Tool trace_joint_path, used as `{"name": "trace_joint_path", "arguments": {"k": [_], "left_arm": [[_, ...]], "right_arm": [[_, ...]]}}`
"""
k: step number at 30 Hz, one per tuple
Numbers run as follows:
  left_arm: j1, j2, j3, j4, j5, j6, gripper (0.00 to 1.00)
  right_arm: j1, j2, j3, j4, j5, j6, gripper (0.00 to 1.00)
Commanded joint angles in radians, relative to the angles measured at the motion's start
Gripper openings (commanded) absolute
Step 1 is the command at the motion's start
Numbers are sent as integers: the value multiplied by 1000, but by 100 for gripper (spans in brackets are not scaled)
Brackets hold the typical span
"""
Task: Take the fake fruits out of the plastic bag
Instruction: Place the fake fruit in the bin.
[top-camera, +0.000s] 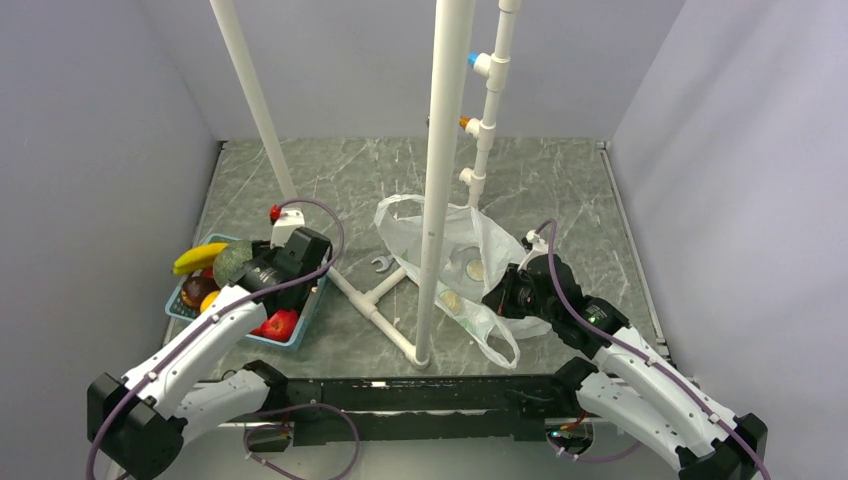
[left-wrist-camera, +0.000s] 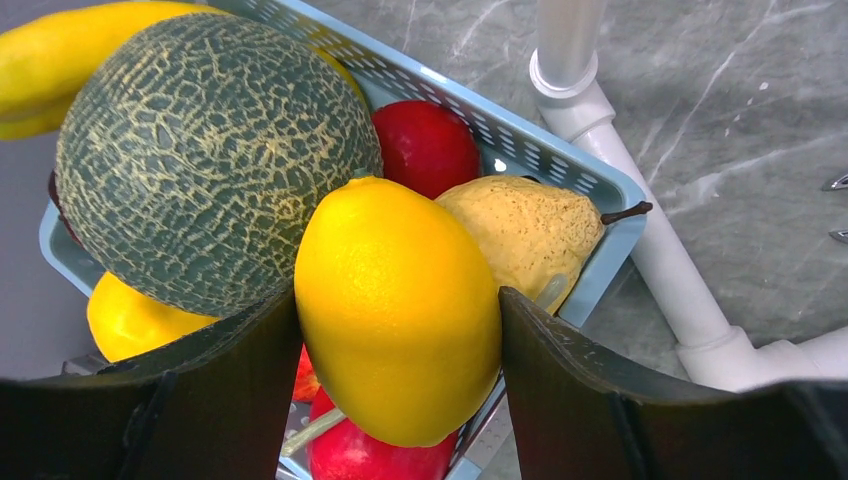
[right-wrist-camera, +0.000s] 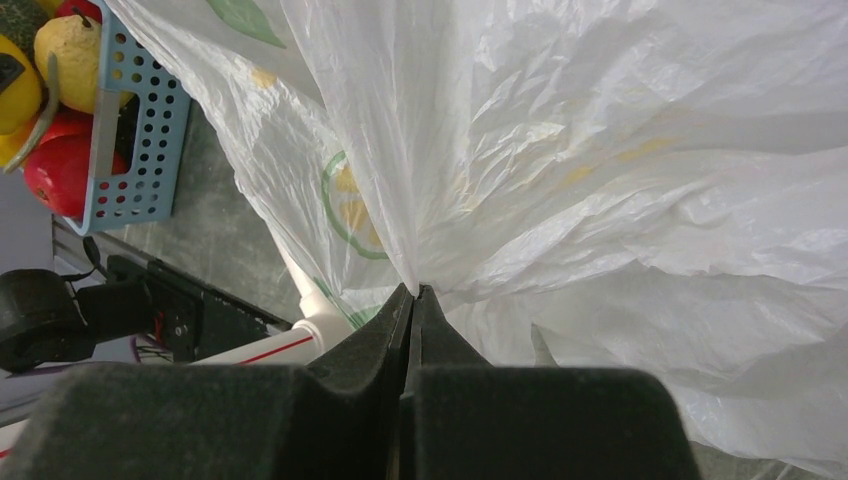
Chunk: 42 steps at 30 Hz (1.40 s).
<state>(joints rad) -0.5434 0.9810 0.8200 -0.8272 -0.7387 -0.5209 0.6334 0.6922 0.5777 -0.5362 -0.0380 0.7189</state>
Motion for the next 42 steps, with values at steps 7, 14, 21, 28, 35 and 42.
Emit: {"name": "trace_joint_path", "arguments": {"k": [7,14,21,28,35,42], "left_arm": [[4,112,11,-192,-74,-308,20],[4,125,19,-215,-67,-343,35],[4,88,63,-242,-50,-323,58],[3,29,103,-242,-2,-277,75],[3,42,81,-225,-23,-280,90],[4,104,102,-256,-4,-309,95]], "right_arm": [[-4,-8,-7,30,-16,2,0],[-3,-9,-12,32,-25,3,0],[-3,-9,-13,32,-28,7,0],[-4,-9,4,25,-16,-4,0],[-3,-10,9,25,-21,-3,0],[-3,-25,4,13,-19,-2,0]]}}
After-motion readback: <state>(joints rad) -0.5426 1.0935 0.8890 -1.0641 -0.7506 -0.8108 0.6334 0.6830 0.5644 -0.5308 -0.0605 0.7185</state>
